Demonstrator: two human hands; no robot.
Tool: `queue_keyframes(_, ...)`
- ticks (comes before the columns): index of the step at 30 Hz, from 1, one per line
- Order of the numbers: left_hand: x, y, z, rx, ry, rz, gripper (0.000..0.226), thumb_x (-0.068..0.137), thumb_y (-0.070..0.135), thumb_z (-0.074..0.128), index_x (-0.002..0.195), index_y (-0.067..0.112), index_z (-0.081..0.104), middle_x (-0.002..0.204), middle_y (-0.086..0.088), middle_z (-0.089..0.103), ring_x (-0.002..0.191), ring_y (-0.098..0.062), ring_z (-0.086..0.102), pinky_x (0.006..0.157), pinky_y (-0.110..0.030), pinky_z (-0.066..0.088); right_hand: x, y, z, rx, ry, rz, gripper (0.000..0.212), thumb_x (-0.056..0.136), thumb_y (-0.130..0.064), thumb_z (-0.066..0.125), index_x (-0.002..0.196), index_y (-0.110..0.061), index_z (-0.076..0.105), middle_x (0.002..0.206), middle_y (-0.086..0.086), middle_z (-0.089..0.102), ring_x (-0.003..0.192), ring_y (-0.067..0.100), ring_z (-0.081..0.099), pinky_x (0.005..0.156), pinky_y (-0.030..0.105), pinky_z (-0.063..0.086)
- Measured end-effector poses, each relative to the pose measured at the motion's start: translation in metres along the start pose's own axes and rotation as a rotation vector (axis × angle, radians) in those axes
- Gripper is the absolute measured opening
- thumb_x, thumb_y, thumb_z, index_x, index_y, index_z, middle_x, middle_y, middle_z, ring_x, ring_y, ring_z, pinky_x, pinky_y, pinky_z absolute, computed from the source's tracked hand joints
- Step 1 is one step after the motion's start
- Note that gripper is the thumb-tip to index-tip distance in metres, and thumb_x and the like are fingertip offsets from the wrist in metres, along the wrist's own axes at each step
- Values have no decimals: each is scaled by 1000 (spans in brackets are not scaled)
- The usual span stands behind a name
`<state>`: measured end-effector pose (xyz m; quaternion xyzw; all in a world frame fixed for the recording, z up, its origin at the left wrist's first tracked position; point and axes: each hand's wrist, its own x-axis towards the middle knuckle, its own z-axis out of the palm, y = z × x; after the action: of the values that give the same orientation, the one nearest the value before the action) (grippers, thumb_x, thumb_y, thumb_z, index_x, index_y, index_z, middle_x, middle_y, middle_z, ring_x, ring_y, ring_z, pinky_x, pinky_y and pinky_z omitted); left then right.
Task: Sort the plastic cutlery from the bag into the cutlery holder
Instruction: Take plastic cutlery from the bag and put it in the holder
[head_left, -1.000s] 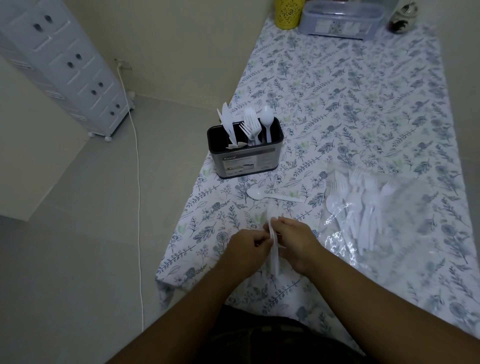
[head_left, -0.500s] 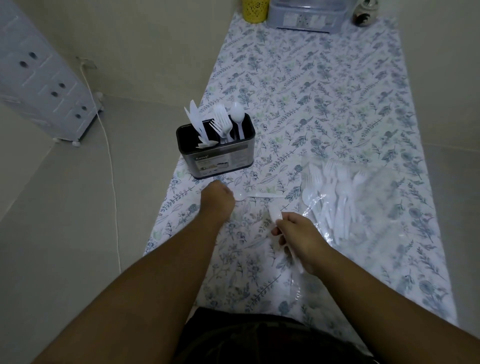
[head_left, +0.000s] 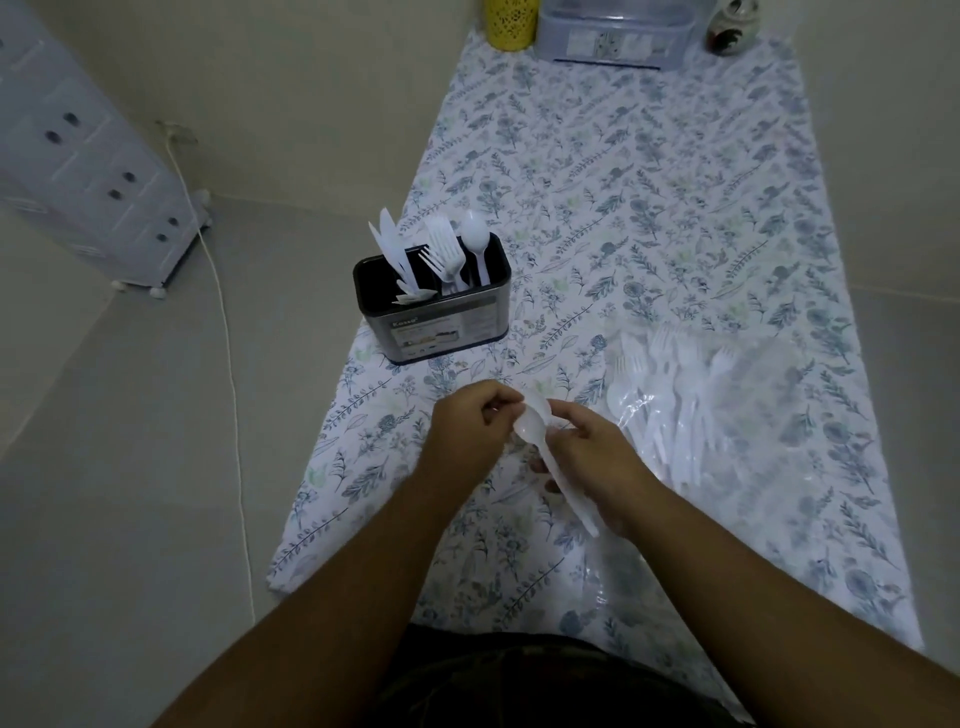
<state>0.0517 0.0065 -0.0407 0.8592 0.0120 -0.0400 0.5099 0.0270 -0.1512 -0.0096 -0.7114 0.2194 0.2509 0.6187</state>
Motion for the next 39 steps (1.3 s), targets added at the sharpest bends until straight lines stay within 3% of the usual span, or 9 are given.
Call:
queue_keyframes(6, -6, -1, -6, 92, 166, 120, 6, 89, 12, 71, 95, 10, 72, 87, 2, 68, 77, -4, 61, 71, -12, 48, 4, 4, 8, 197, -165, 64, 33, 107, -19, 45, 123, -37, 68, 109, 9, 77, 79, 19, 67, 63, 30, 51)
queue_keyframes(12, -3, 17, -6, -81, 230, -157, 17, 84, 22, 79, 81, 12, 65, 71, 2, 64, 61, 0, 58, 56, -10, 46, 6, 4, 15, 485, -199, 83, 37, 102, -9, 56, 127, -33, 68, 109, 13, 77, 76, 17, 70, 61, 29, 53)
queue_keyframes(16, -9, 31, -3, -170, 154, -243, 12, 94, 26, 65, 90, 17, 71, 75, 4, 72, 67, -6, 70, 61, -21, 57, 7, 2, 17, 344, -121, -87, 39, 100, -11, 57, 128, -38, 67, 106, 12, 78, 95, 24, 72, 77, 36, 56)
queue_keyframes(20, -19, 37, 0, -186, 140, -212, 15, 93, 31, 68, 100, 19, 74, 84, 10, 74, 77, 3, 69, 68, -13, 56, 3, -1, 20, 196, 8, -210, 37, 100, -15, 60, 132, -33, 66, 86, -6, 78, 68, 14, 68, 69, 28, 59)
queue_keyframes(23, -16, 36, -5, -252, 150, -212, 11, 93, 19, 68, 103, 15, 73, 87, 6, 75, 78, 0, 71, 66, -12, 54, 2, -4, 24, 239, 14, -244, 29, 100, -19, 63, 123, -36, 72, 113, -4, 77, 103, 12, 73, 90, 33, 60)
queue_keyframes(25, -13, 38, -10, -293, 128, -215, 12, 93, 15, 69, 104, 14, 72, 89, 3, 75, 82, -5, 72, 72, -19, 58, 4, -10, 24, 276, 49, -257, 26, 100, -16, 63, 117, -32, 75, 108, -2, 78, 103, 14, 73, 87, 34, 61)
queue_keyframes(29, 8, 55, -28, -317, 110, -135, 12, 91, 13, 71, 102, 18, 70, 92, 1, 76, 86, -9, 72, 76, -22, 57, 16, -44, 16, 262, 122, -341, 30, 97, -10, 66, 123, -24, 70, 88, 6, 78, 94, 17, 76, 84, 40, 63)
queue_keyframes(34, 62, 101, -68, -333, 176, 86, 24, 90, 7, 71, 114, 10, 69, 100, -2, 75, 89, -12, 74, 80, -30, 61, 29, -123, 10, 257, 17, -531, 30, 94, -5, 69, 121, -17, 72, 97, 8, 76, 96, 23, 76, 85, 37, 63)
queue_keyframes(39, 107, 126, -91, -181, 313, 243, 26, 89, 12, 73, 115, 13, 73, 100, 4, 76, 90, -5, 72, 80, -18, 56, 53, -182, 13, 181, 114, -698, 29, 90, -4, 74, 117, -12, 73, 98, 7, 78, 96, 21, 75, 89, 41, 62)
